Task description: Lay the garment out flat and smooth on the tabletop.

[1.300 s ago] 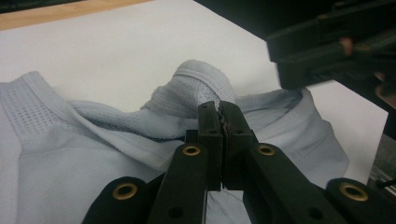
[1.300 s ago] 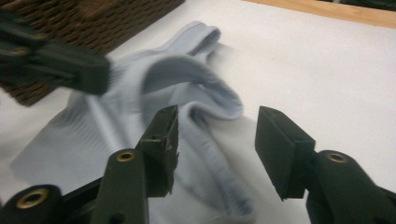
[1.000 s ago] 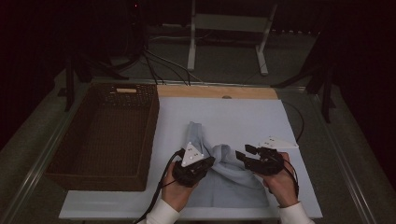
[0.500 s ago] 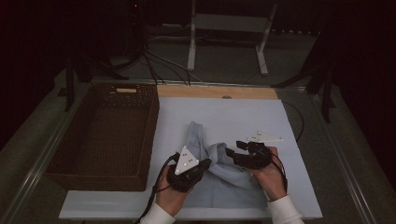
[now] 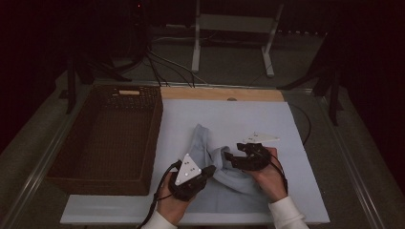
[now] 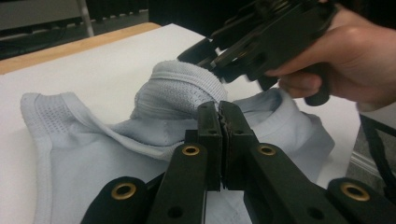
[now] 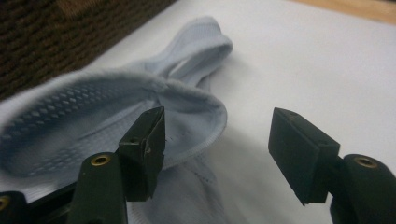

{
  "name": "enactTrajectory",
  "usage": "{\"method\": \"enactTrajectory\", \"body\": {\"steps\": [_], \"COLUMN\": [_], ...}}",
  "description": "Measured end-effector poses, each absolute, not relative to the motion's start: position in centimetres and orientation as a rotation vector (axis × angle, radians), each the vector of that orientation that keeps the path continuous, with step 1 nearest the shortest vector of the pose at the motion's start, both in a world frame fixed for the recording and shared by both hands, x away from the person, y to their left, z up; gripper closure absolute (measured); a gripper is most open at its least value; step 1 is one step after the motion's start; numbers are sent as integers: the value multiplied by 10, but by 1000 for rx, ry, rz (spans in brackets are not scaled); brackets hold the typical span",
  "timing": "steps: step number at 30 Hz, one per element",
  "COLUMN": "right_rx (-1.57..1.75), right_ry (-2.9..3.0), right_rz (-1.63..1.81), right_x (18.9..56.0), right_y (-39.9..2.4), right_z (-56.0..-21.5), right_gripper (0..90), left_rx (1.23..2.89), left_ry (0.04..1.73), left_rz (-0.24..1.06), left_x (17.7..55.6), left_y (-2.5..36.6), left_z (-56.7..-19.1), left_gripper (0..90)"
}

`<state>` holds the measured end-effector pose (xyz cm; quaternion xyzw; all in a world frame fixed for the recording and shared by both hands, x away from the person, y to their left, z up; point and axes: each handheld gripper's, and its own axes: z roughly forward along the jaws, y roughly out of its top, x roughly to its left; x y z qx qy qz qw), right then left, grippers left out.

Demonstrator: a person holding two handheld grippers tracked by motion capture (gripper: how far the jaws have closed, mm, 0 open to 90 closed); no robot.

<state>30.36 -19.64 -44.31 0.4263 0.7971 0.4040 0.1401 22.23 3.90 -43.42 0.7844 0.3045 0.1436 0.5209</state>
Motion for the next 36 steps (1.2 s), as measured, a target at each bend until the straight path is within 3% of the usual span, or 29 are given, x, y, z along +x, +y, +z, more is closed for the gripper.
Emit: {"method": "enactTrajectory", "body": {"steps": [13, 17, 24, 29, 36], "right_rx": [1256, 1242, 1235, 1234, 1246], "right_ry": [2426, 2434, 2430, 2377, 2265], "right_rz": [1107, 1100, 1115, 1141, 1164], "right_x": [309, 309, 308, 306, 305], "right_y": [-186, -184, -186, -190, -203], "right_z": [-455, -455, -452, -448, -435], "right_gripper": [519, 605, 857, 885, 886], "left_rx": [1862, 1856, 1839, 1843, 1852], "left_ry": [697, 690, 694, 699, 735], "left_rz": [361, 368, 369, 362, 330], "left_x": [215, 213, 212, 211, 214], "left_y": [43, 46, 51, 53, 58], "left_z": [-437, -438, -438, -441, -446], "left_gripper": [889, 888, 886, 876, 656]}}
